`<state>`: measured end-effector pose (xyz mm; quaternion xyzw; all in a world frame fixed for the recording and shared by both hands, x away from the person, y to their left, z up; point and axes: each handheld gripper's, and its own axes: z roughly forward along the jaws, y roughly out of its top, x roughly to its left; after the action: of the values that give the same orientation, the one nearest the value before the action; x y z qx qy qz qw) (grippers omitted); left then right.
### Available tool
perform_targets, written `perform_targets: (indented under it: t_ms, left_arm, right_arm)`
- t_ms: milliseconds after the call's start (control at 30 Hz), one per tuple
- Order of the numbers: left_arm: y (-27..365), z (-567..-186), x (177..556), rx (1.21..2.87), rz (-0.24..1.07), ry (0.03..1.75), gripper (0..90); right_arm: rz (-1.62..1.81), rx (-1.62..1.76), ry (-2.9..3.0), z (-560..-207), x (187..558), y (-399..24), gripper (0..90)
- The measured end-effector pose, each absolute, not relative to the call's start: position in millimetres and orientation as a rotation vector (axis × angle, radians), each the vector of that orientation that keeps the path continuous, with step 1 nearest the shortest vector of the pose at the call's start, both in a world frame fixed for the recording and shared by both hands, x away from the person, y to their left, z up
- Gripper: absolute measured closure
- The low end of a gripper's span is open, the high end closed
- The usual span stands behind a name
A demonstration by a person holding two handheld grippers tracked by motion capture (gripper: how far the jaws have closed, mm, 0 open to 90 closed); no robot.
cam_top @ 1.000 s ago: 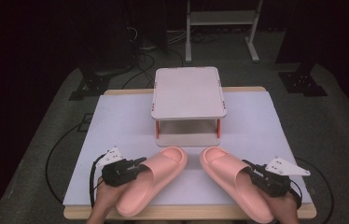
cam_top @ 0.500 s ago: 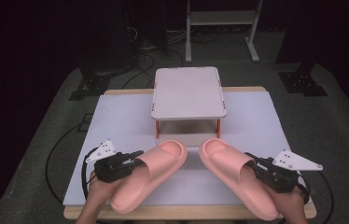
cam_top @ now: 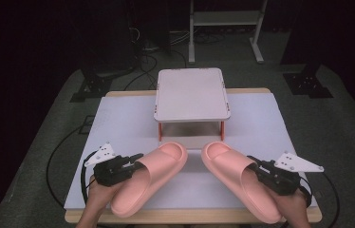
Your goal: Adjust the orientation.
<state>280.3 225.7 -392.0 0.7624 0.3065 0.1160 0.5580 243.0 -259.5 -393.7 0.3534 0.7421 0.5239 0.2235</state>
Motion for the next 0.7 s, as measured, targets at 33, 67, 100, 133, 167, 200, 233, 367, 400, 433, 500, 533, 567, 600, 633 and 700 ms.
perform_targets:
  t_ms: [33, 67, 100, 133, 167, 200, 233, 367, 400, 433, 500, 533, 567, 600, 633, 700]
  left_arm:
    - [225, -392, 280, 1.797, 0.277, 0.723, 70.4]
    - [225, -391, 280, 1.797, 0.278, 0.721, 70.4]
    - [225, -391, 280, 1.793, 0.274, 0.72, 70.4]
    - [224, -391, 280, 1.791, 0.271, 0.717, 70.4]
    - [223, -391, 279, 1.79, 0.269, 0.715, 70.5]
    - [222, -390, 279, 1.791, 0.264, 0.716, 70.5]
    - [220, -389, 279, 1.793, 0.262, 0.71, 70.8]
    - [220, -385, 279, 1.778, 0.256, 0.707, 70.9]
    - [220, -383, 279, 1.776, 0.258, 0.704, 70.9]
    - [220, -382, 278, 1.776, 0.261, 0.701, 70.9]
    - [219, -379, 277, 1.77, 0.27, 0.696, 70.9]
    - [220, -377, 276, 1.771, 0.269, 0.693, 70.9]
    - [221, -376, 276, 1.77, 0.272, 0.692, 70.9]
    - [221, -376, 276, 1.77, 0.272, 0.692, 70.9]
    - [222, -376, 276, 1.772, 0.274, 0.693, 70.9]
    - [223, -376, 275, 1.773, 0.278, 0.696, 70.9]
  right_arm:
    - [1.445, 0.974, 2.047, -394, 243, -260, 80.3]
    - [1.445, 0.974, 2.047, -394, 243, -260, 80.3]
    - [1.445, 0.98, 2.044, -394, 243, -261, 80.3]
    - [1.447, 0.989, 2.046, -394, 243, -262, 80.3]
    - [1.456, 1.002, 2.046, -394, 243, -263, 80.3]
    - [1.457, 1.008, 2.047, -393, 243, -264, 80.3]
    - [1.457, 1.011, 2.047, -392, 243, -264, 80.3]
    - [1.465, 1.014, 2.042, -388, 243, -265, 80.3]
    - [1.465, 1.01, 2.043, -386, 243, -265, 80.3]
    - [1.468, 1.002, 2.041, -382, 242, -265, 80.3]
    - [1.467, 0.996, 2.039, -380, 242, -265, 80.3]
    - [1.466, 0.982, 2.03, -376, 242, -265, 80.3]
    - [1.47, 0.982, 2.025, -374, 241, -265, 80.3]
    - [1.47, 0.982, 2.025, -374, 241, -265, 80.3]
    - [1.473, 0.985, 2.019, -371, 242, -266, 80.3]
    - [1.47, 0.982, 2.018, -370, 242, -266, 80.3]
